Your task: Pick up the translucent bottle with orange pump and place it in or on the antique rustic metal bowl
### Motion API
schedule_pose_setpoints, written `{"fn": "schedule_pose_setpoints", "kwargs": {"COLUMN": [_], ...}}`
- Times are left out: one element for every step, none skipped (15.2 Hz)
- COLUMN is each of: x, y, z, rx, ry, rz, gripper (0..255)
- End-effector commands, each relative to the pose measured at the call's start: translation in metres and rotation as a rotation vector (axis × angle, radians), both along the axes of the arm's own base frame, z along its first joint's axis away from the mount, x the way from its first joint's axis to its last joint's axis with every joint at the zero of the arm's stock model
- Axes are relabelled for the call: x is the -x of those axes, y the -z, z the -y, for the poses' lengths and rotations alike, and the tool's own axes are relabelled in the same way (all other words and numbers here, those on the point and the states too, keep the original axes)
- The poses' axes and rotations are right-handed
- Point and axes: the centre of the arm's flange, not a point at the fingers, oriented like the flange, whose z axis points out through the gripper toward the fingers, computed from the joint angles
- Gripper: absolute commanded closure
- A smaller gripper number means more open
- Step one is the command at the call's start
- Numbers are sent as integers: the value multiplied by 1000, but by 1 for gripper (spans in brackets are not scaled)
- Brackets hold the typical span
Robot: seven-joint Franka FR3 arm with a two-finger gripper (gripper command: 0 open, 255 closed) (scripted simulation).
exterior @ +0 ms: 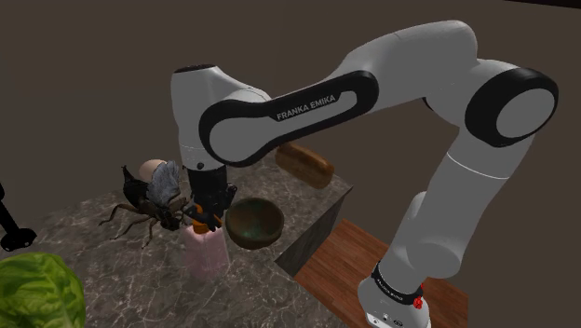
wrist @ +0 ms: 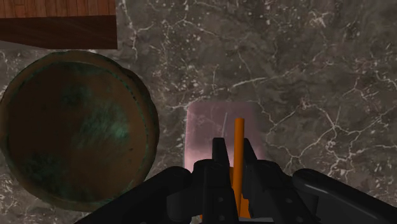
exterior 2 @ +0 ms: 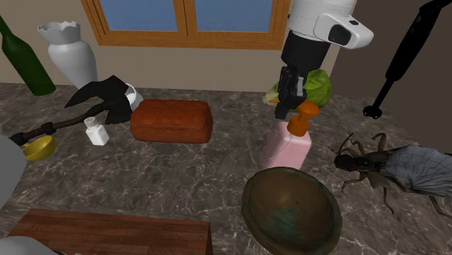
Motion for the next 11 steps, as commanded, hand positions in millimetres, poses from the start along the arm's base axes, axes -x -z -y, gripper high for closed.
{"fn": "schedule_pose_setpoints", "kwargs": {"x": [1, 1, 1, 1, 1, 1, 1, 1, 1, 1, 1], "y": [-10, -16, -21, -26, -31, -37, -42, -47, -53, -58, -63], "z": [0, 0, 0, 0, 0, 0, 0, 0, 0, 0, 0], "rx": [0, 0, 0, 0, 0, 0, 0, 0, 0, 0, 0], "ry": [0, 0, 0, 0, 0, 0, 0, 0, 0, 0, 0], "rz": [0, 0, 0, 0, 0, 0, 0, 0, 0, 0, 0], "gripper": [255, 255, 255, 255, 255, 255, 255, 255, 255, 255, 255]}}
